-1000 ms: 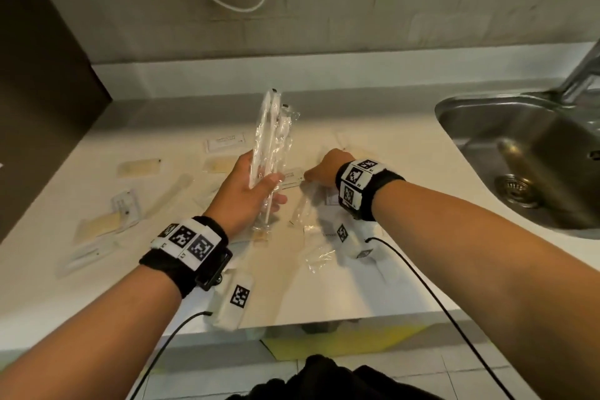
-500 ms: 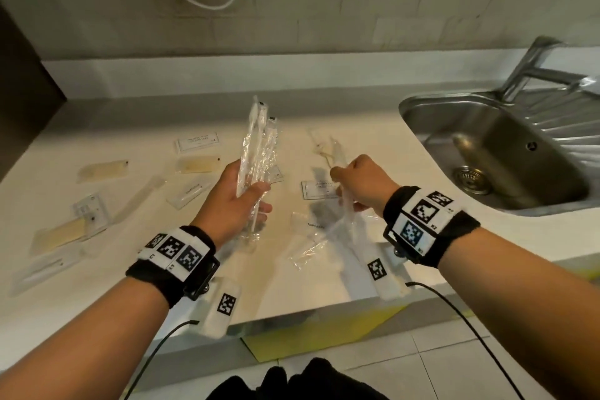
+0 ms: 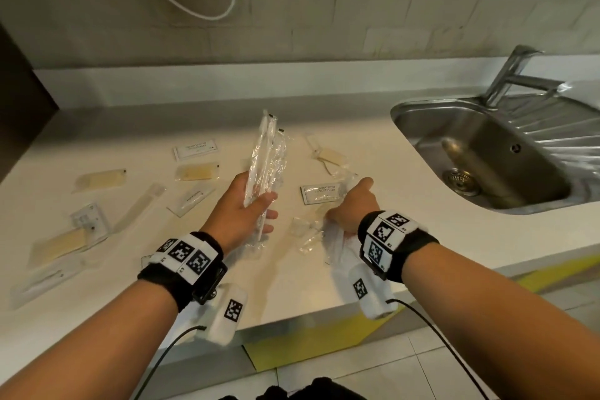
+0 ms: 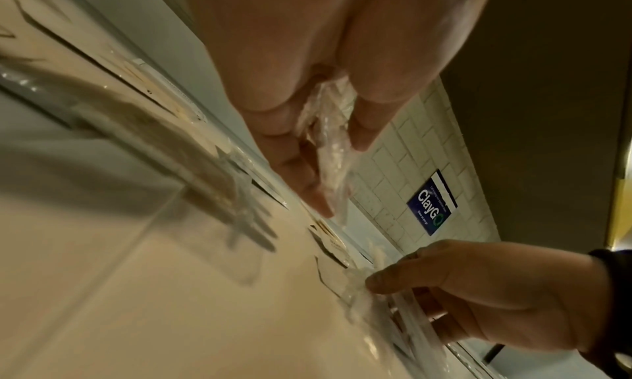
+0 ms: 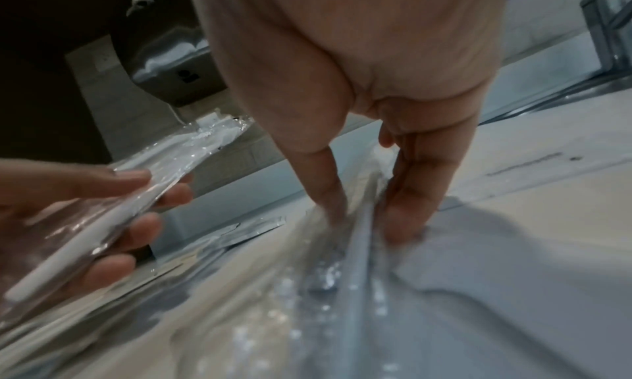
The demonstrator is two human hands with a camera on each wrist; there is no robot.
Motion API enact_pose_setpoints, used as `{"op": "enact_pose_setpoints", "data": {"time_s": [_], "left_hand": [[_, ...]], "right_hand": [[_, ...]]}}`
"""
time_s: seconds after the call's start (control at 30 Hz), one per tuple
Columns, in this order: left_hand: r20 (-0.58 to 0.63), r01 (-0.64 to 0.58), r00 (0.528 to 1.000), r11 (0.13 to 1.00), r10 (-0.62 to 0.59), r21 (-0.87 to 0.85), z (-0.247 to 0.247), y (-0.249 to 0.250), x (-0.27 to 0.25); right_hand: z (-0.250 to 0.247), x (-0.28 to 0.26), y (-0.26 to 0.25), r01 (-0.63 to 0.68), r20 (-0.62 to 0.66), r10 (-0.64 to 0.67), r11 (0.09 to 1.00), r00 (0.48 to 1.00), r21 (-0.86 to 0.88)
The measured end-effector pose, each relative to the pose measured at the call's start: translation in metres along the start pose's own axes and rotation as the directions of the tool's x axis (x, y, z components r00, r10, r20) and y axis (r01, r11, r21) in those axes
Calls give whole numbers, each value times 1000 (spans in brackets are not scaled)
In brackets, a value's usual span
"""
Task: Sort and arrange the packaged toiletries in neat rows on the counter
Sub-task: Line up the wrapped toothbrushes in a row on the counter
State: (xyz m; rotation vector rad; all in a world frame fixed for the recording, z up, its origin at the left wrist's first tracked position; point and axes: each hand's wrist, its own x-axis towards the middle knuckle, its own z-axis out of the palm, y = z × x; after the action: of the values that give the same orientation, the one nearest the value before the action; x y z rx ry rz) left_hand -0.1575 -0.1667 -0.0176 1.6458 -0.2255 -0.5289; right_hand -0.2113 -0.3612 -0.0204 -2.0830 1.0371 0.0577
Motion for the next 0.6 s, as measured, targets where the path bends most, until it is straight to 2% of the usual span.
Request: {"op": "enact_pose_setpoints", "data": {"time_s": [0.17, 0.33, 0.47, 0.6], "left_hand": [[0, -2, 1000, 1000, 2, 12, -4, 3, 7], [-4, 24, 1000, 998, -24, -50, -9, 8, 20], [-27, 15, 999, 994, -18, -112, -8, 17, 28], [-20, -103, 995, 988, 101, -117, -1, 31, 30]], "right_hand": [[-2, 14, -14, 32, 8, -33, 998, 999, 54], [-15, 24, -41, 212, 50, -232, 943, 972, 258], [-29, 24, -71, 272, 129, -379, 827, 916, 492], [-28, 24, -100, 253, 269, -490, 758, 829, 601]]}}
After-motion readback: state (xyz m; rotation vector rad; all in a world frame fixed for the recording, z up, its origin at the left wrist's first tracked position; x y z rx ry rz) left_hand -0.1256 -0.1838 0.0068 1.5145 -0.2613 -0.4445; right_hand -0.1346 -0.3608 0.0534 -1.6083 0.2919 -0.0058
